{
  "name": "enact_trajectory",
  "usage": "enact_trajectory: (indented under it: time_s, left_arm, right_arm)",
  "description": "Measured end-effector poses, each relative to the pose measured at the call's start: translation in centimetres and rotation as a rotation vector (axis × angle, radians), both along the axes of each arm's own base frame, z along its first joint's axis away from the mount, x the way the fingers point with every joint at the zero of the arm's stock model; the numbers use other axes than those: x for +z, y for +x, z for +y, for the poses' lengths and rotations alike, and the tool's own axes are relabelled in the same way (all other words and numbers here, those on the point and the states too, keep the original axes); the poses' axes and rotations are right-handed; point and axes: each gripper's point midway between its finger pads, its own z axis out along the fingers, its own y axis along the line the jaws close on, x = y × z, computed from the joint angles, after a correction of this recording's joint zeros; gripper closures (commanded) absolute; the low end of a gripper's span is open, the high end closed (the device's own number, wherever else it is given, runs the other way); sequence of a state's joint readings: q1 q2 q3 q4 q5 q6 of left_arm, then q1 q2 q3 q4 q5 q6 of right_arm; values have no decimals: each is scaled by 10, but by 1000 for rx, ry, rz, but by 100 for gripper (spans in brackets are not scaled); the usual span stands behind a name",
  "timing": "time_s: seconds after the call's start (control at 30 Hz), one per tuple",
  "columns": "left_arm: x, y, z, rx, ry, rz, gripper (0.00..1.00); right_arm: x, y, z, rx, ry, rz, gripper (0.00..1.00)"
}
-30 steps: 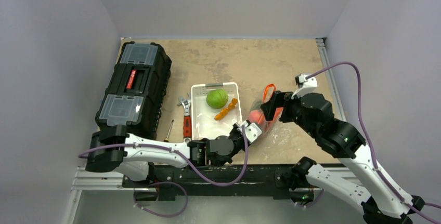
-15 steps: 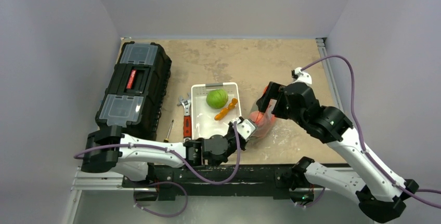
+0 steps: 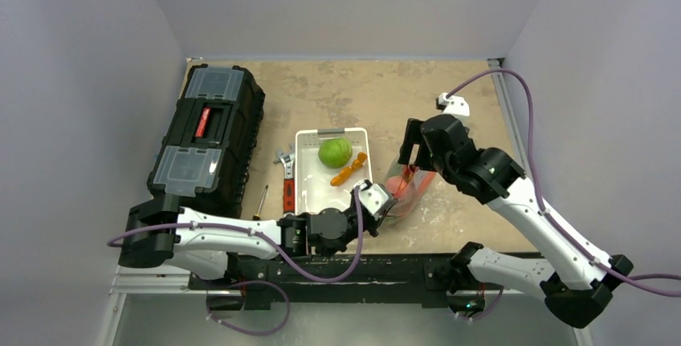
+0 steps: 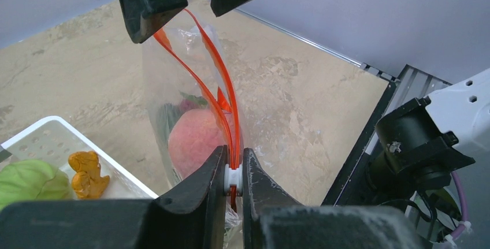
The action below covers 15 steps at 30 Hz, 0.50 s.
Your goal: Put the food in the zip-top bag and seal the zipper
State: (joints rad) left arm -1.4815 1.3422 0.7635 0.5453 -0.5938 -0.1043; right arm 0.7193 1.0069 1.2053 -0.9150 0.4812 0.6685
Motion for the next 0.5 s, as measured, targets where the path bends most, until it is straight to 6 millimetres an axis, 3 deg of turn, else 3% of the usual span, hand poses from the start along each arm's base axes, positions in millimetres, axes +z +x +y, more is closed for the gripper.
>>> enact_trajectory:
  time_s: [0.2, 0.37, 0.5]
  left_arm:
    - [3, -3, -7, -18, 0, 15, 100]
    - [4, -3, -12, -21, 15, 16, 100]
    - [7, -2, -17, -21, 22, 11, 100]
  right_arm:
    - [-13, 0, 4, 22, -46, 46, 12]
    - [-16, -19, 16, 88, -12, 93, 19]
    - [-8, -32, 19, 91, 81, 97, 25]
